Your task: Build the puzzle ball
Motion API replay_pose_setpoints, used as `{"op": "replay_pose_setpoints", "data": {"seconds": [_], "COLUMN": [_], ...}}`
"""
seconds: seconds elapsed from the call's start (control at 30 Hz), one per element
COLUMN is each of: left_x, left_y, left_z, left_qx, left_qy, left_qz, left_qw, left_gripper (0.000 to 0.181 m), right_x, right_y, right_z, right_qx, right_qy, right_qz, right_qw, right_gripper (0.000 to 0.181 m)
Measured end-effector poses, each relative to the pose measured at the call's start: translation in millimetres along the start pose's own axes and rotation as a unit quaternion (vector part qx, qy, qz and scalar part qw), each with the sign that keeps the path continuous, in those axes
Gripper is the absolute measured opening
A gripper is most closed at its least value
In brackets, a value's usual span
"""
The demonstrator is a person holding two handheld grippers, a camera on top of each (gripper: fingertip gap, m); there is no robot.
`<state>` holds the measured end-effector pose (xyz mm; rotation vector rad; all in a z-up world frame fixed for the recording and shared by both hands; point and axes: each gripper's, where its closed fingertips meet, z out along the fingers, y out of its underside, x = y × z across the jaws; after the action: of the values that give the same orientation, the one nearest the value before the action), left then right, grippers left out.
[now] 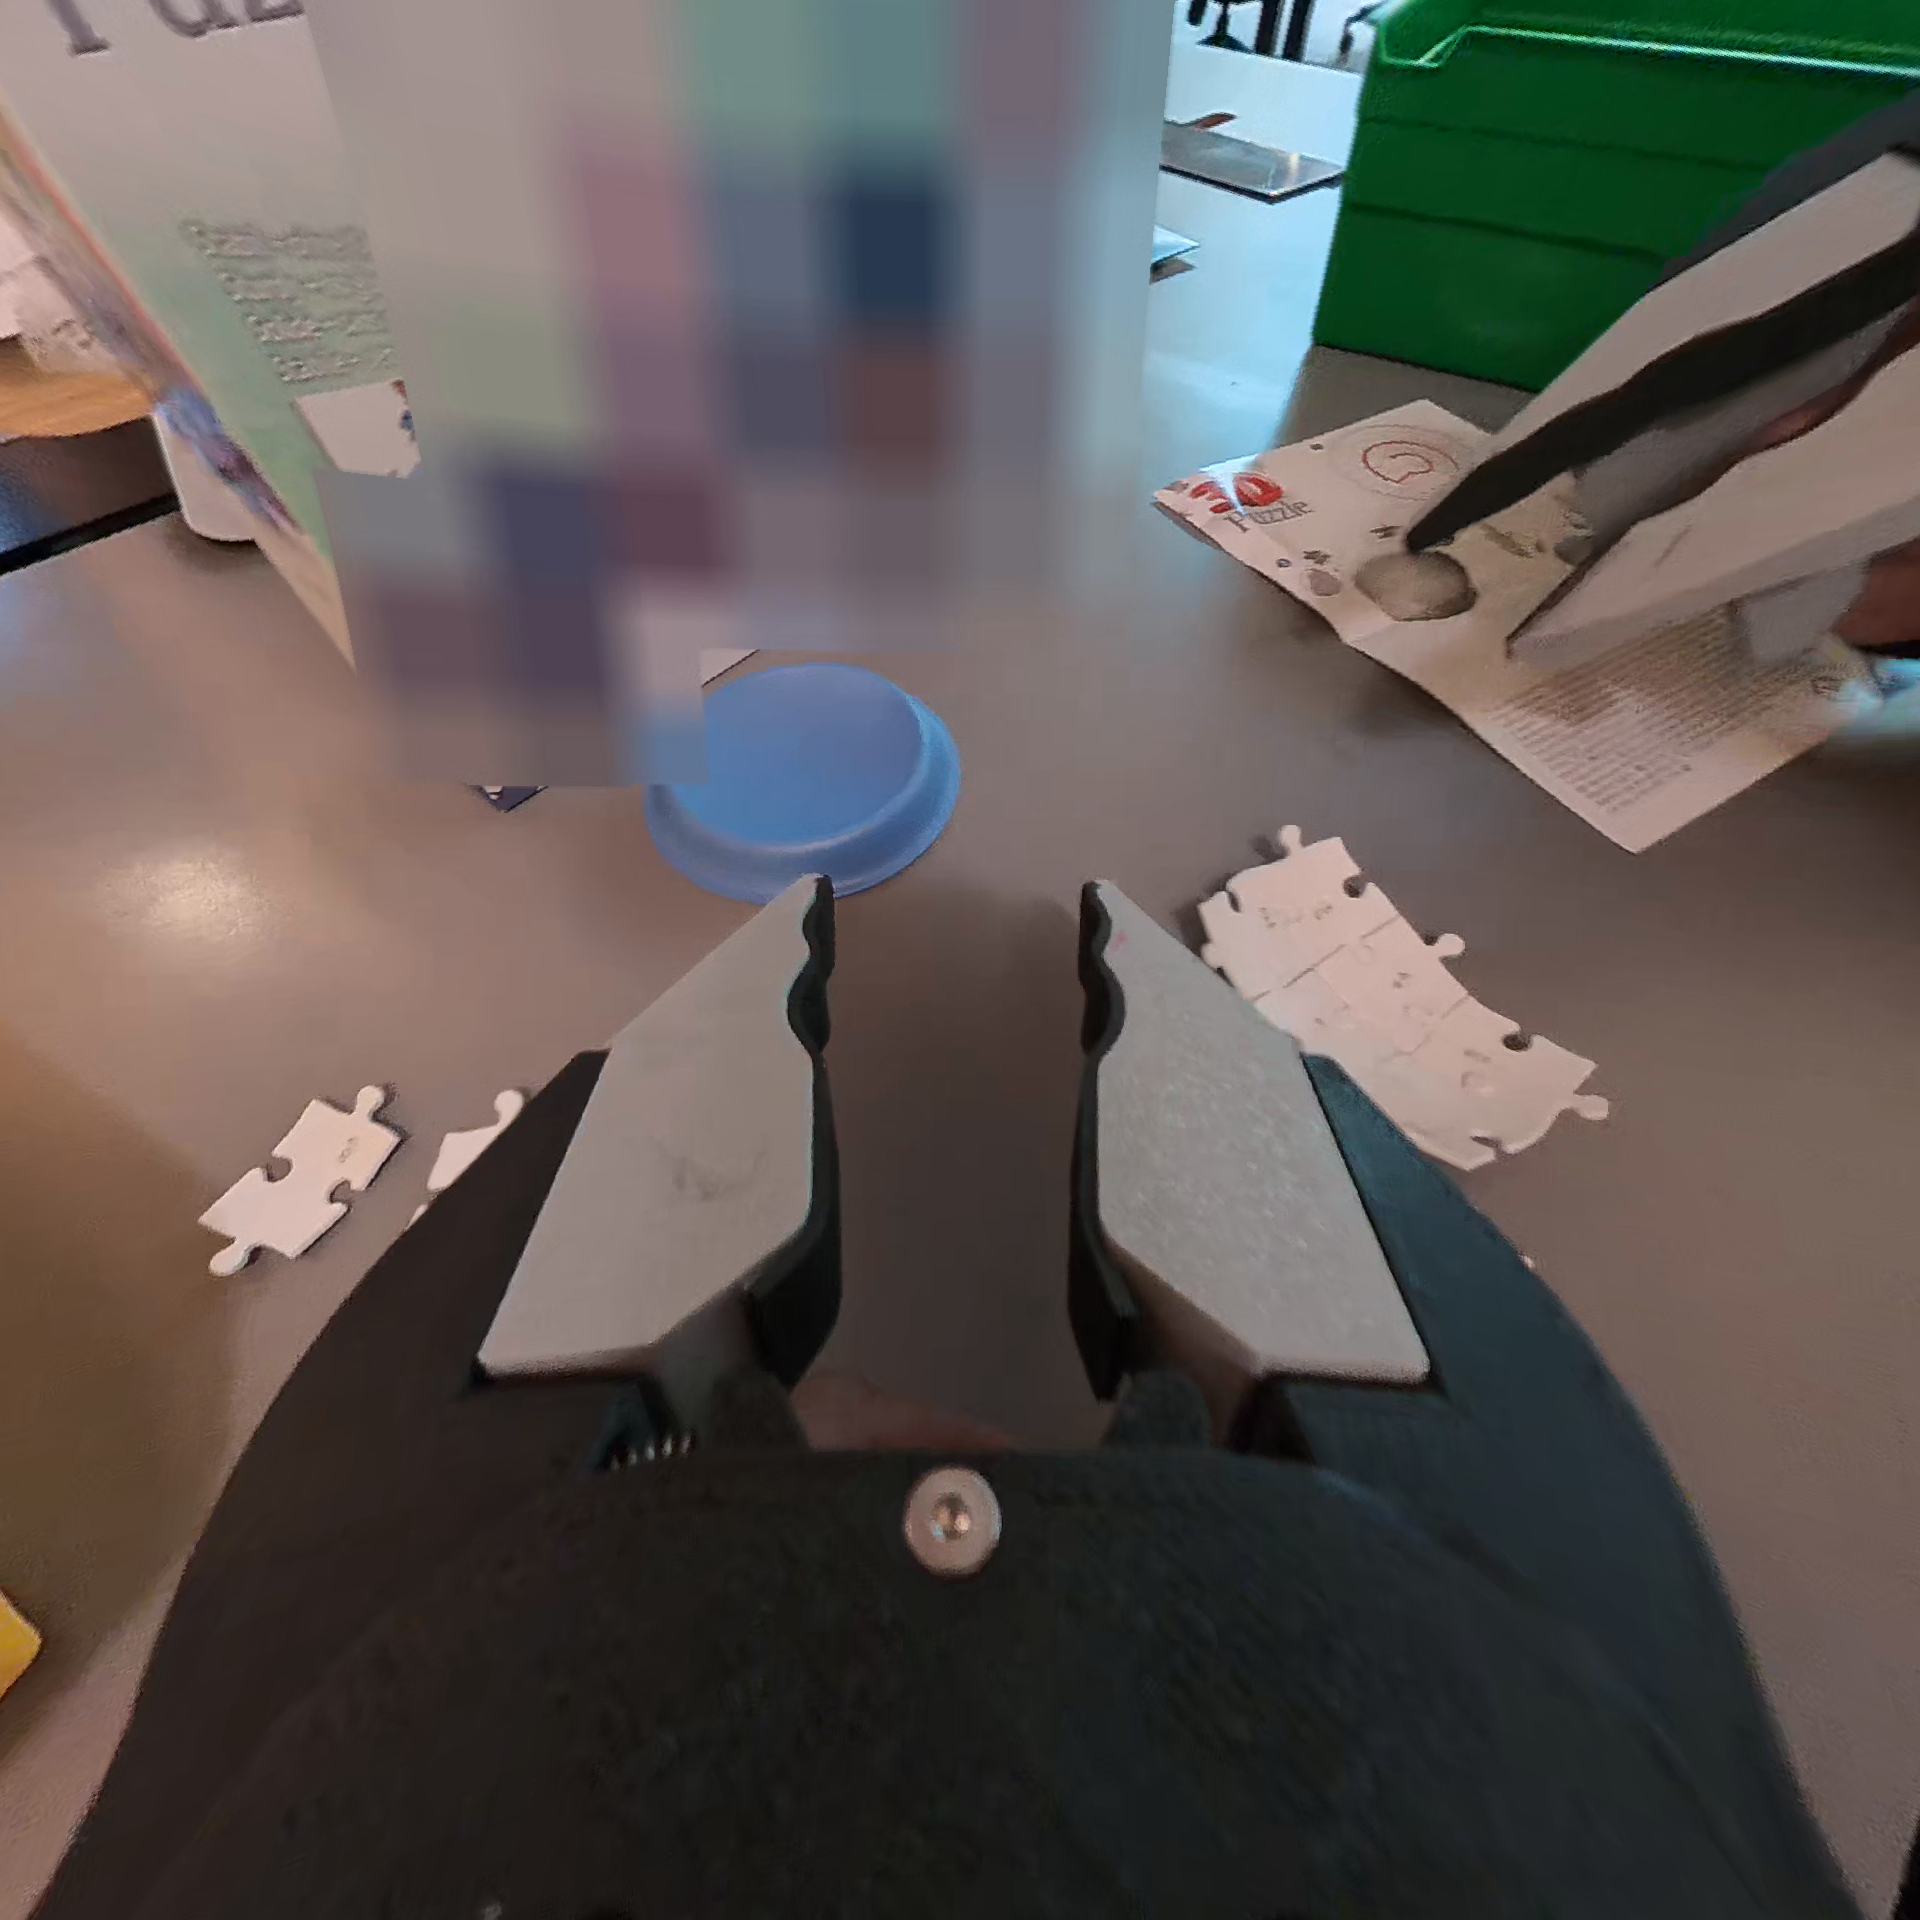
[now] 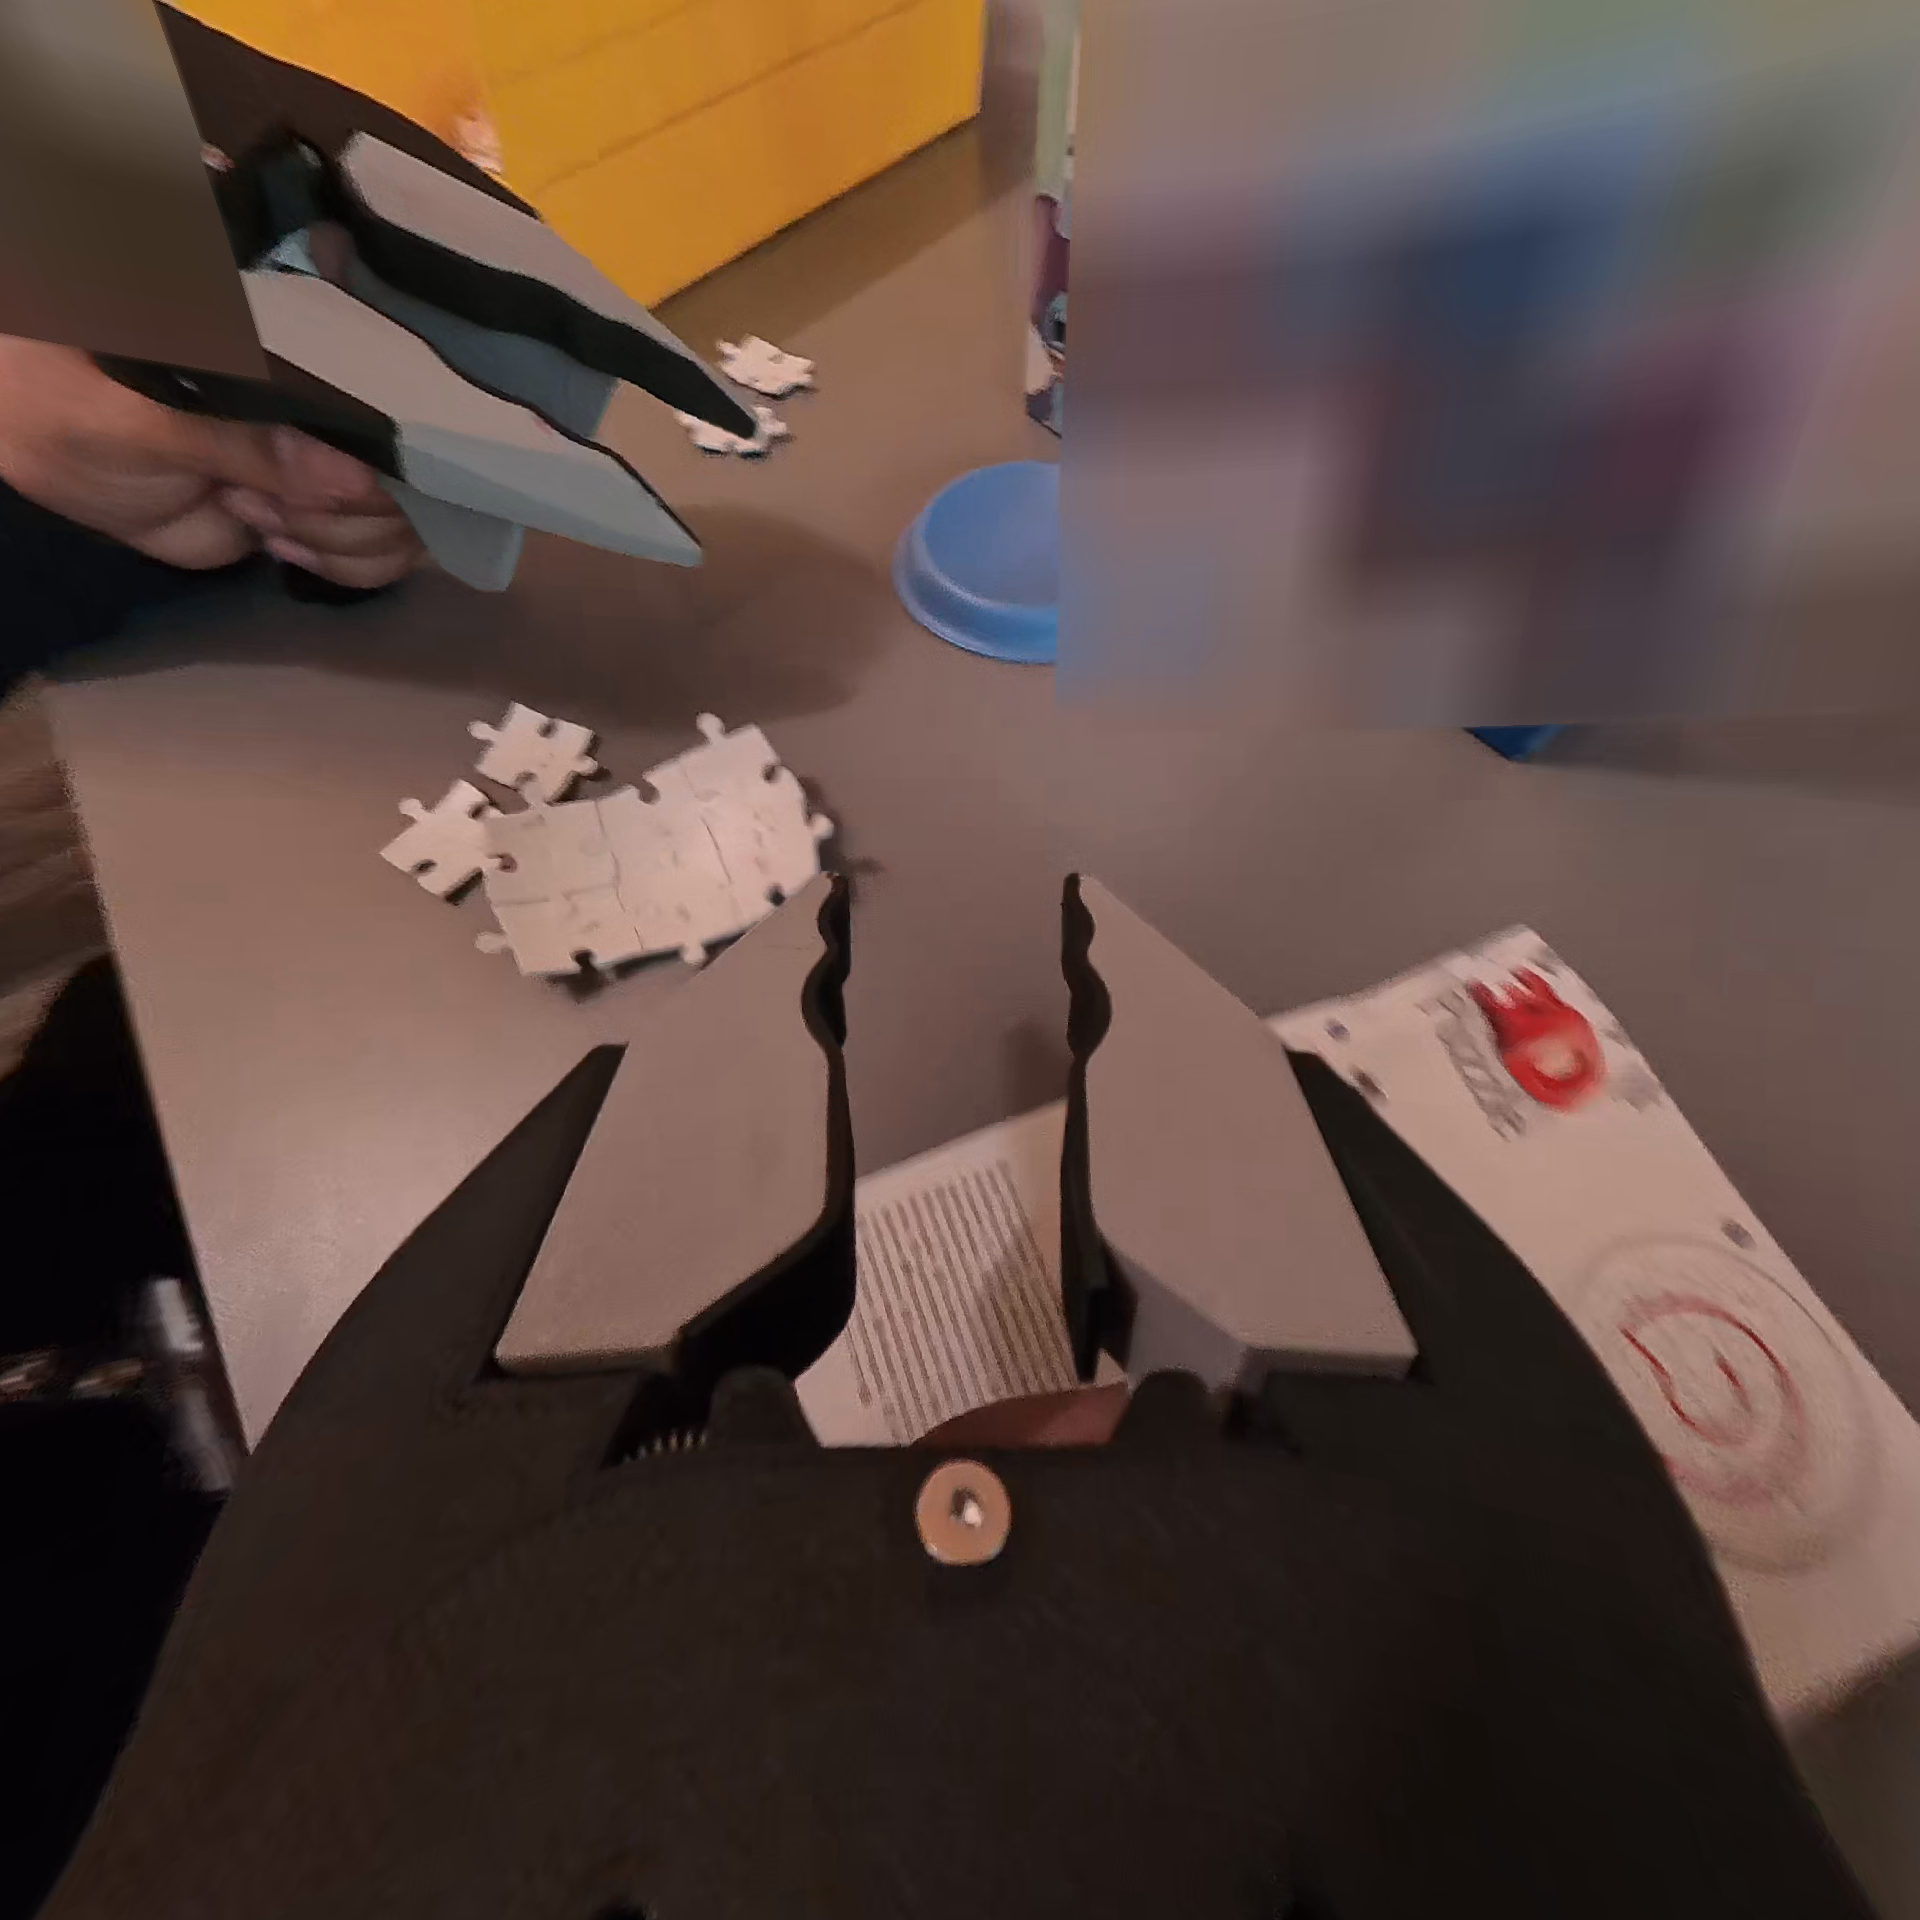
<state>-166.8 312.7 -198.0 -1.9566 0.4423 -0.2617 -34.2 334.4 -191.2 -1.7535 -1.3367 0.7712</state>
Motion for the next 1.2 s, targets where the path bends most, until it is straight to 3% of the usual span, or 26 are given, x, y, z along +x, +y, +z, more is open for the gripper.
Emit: {"op": "replay_pose_setpoints", "data": {"seconds": [0.13,0.23,0.4,0.53,0.67,0.8,0.93,1.03,1.13,1.2], "left_x": [3,3,3,3,5,4,6,7,7,9], "left_y": [-2,-4,-4,-3,-1,-1,0,1,1,2], "left_z": [-1,-5,-8,-8,-7,-7,-7,-6,-7,-8], "left_qx": [0.006,0.018,0.023,0.022,0.015,0.016,0.010,0.006,0.009,0.007], "left_qy": [0.000,0.004,0.018,0.017,0.027,0.033,0.043,0.041,0.045,0.054], "left_qz": [0.002,-0.010,-0.031,-0.030,-0.035,-0.049,-0.051,-0.047,-0.050,-0.056], "left_qw": [1.000,1.000,0.999,0.999,0.999,0.998,0.998,0.998,0.998,0.997], "left_gripper": [0.044,0.040,0.039,0.039,0.039,0.039,0.039,0.039,0.039,0.039], "right_x": [46,71,62,48,36,49,75,87,95,91], "right_y": [20,49,96,111,107,97,59,48,61,60], "right_z": [-48,-82,-100,-103,-101,-98,-76,-41,-9,6], "right_qx": [-0.023,-0.047,-0.111,-0.130,-0.108,-0.080,-0.048,-0.074,-0.133,-0.139], "right_qy": [0.161,0.231,0.233,0.222,0.204,0.246,0.307,0.285,0.227,0.149], "right_qz": [0.013,0.055,0.067,0.058,0.053,0.072,0.056,0.062,0.061,0.034], "right_qw": [0.987,0.970,0.964,0.965,0.972,0.963,0.949,0.954,0.963,0.978], "right_gripper": [0.042,0.048,0.046,0.043,0.039,0.045,0.059,0.065,0.046,0.023]}}
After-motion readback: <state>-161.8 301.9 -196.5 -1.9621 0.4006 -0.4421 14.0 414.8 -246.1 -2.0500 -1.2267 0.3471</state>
